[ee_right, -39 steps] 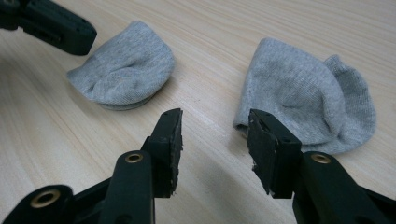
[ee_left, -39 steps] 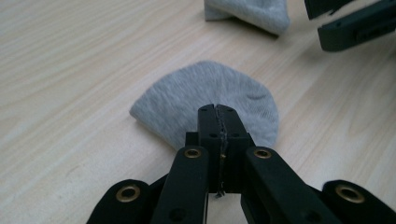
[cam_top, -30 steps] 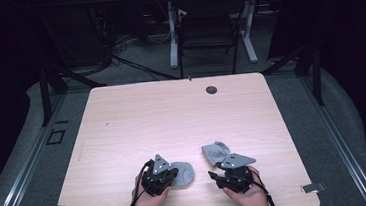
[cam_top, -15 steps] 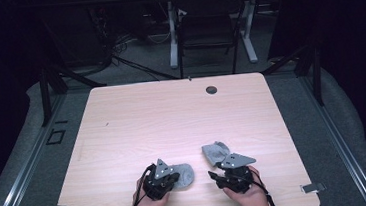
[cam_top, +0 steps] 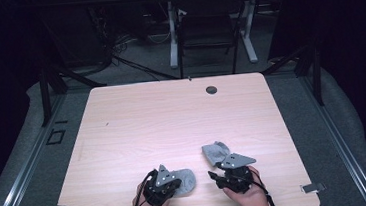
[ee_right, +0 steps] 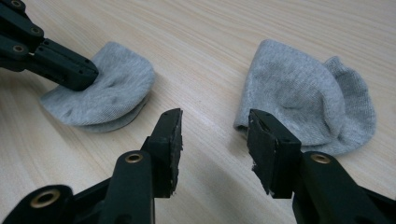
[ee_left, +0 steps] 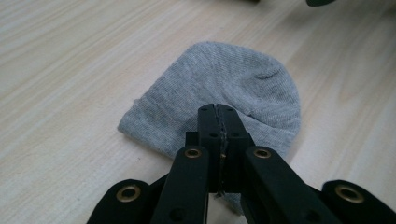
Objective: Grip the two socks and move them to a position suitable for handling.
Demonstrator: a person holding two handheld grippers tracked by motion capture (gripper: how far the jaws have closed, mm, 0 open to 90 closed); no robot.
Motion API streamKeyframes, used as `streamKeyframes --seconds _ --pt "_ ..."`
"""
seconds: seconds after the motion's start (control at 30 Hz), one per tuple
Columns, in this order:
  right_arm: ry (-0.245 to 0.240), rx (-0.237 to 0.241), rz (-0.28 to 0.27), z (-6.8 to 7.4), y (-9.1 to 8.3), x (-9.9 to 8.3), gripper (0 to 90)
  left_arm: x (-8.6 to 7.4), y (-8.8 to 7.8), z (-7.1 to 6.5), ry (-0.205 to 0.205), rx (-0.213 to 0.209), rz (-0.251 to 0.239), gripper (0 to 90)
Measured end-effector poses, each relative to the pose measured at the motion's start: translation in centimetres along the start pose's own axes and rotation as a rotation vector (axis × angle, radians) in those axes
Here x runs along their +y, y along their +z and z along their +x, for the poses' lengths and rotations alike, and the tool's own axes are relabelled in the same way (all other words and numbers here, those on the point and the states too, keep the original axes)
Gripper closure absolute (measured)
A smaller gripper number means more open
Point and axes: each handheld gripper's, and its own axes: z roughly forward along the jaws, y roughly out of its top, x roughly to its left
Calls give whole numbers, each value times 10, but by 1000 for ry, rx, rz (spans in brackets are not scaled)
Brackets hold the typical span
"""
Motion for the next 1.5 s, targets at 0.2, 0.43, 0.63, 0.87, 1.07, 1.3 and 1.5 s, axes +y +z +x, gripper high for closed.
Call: streamKeyframes --seconds 0.2,0.43,0.63,0.87,1.07,1.3,1.5 --pt "11 10 -3 1 0 1 565 -5 -6 -5 18 -43 13 900" --pt "-1 11 2 2 -1 2 580 -10 -10 -4 -6 -75 4 900" --pt "-2 8 10 2 1 2 595 -12 -15 1 -38 -75 -20 879" --pt "-12 12 0 4 -1 8 634 -8 -27 12 -54 -50 -56 853" --pt "-8 -21 36 -7 -2 17 764 -7 -43 32 -118 -14 -106 835" --pt "14 -81 30 -27 1 30 858 -11 -46 46 -173 22 -99 841" --pt "27 -106 36 -38 9 36 899 -11 -43 45 -167 21 -95 831"
